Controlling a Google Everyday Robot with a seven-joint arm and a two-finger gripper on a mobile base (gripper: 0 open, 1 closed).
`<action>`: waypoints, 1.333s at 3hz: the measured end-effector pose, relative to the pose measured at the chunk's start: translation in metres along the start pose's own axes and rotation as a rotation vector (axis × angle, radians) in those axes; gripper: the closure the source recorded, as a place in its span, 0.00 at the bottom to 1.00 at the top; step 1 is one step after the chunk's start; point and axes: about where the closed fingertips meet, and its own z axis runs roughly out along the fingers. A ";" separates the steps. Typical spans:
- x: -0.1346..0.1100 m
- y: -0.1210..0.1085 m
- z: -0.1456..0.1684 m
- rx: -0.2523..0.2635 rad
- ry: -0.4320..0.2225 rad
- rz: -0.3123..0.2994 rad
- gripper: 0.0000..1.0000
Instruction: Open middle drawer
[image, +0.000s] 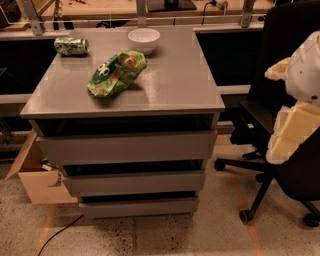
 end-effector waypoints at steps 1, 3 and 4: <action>-0.010 0.028 0.054 -0.065 -0.080 -0.023 0.00; -0.031 0.092 0.223 -0.220 -0.216 0.002 0.00; -0.031 0.092 0.223 -0.222 -0.216 0.001 0.00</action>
Offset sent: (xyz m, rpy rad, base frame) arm -0.0193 0.1002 -0.2585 0.2537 0.1757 0.1512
